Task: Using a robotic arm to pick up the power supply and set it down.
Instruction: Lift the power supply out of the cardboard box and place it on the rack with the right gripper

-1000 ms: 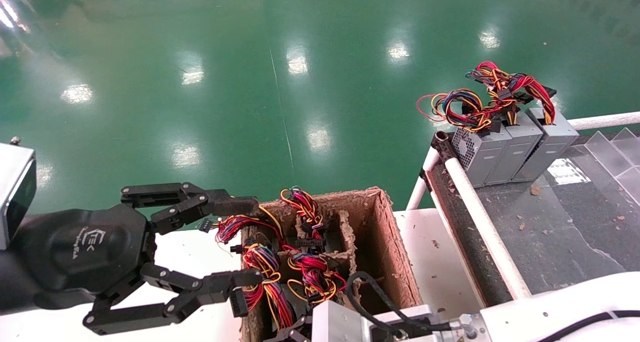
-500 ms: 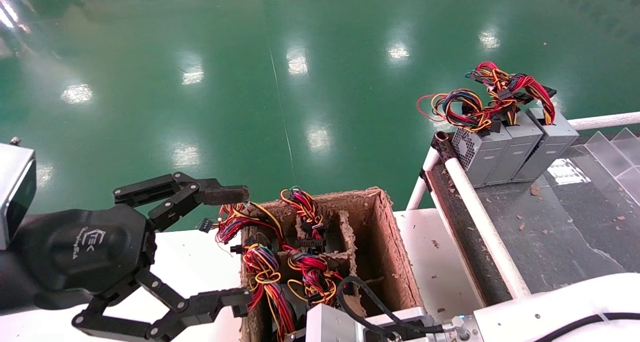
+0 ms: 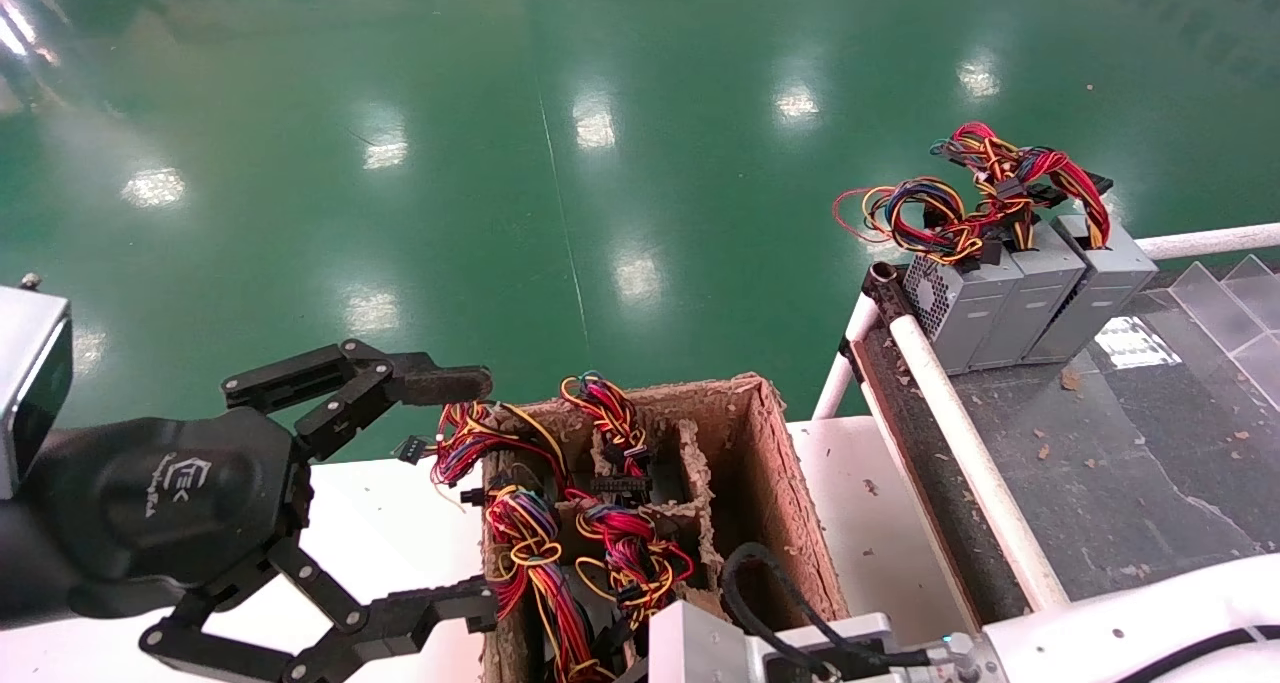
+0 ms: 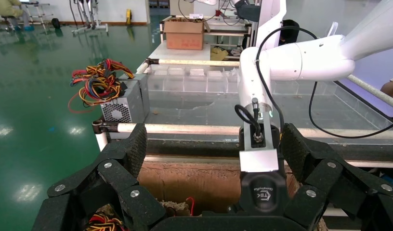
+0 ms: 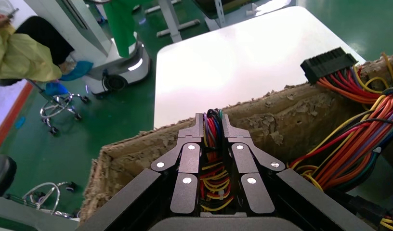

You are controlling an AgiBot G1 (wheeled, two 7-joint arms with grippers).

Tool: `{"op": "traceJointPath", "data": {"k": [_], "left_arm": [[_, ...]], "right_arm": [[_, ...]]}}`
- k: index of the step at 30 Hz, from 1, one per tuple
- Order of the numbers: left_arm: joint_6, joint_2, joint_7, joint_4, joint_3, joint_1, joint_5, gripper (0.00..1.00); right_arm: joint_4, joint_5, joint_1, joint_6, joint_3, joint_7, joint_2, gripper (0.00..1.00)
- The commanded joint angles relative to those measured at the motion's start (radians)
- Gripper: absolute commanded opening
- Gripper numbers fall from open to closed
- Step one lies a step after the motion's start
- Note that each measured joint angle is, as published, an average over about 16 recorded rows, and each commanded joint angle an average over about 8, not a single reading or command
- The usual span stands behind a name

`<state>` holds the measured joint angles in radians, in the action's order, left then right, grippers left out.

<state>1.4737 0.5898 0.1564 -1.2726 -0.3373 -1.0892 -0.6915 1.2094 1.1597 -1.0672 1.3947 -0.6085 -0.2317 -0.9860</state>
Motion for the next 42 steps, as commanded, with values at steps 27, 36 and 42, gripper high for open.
{"op": "traceJointPath", "data": {"k": [27, 36, 42], "left_arm": [[0.0, 0.0, 0.0, 0.0, -0.001, 0.0, 0.0, 1.0], [0.0, 0.0, 0.0, 0.0, -0.001, 0.0, 0.001, 1.0], [0.0, 0.0, 0.0, 0.0, -0.001, 0.0, 0.001, 1.0]], "right_arm": [[-0.03, -0.483, 0.017, 0.147, 0.3, 0.066, 0.27, 0.0], [-0.131, -0.547, -0.019, 0.16, 0.398, 0.143, 0.404, 0.0], [-0.239, -0.542, -0.05, 0.154, 0.442, 0.211, 0.482, 0.0]]}}
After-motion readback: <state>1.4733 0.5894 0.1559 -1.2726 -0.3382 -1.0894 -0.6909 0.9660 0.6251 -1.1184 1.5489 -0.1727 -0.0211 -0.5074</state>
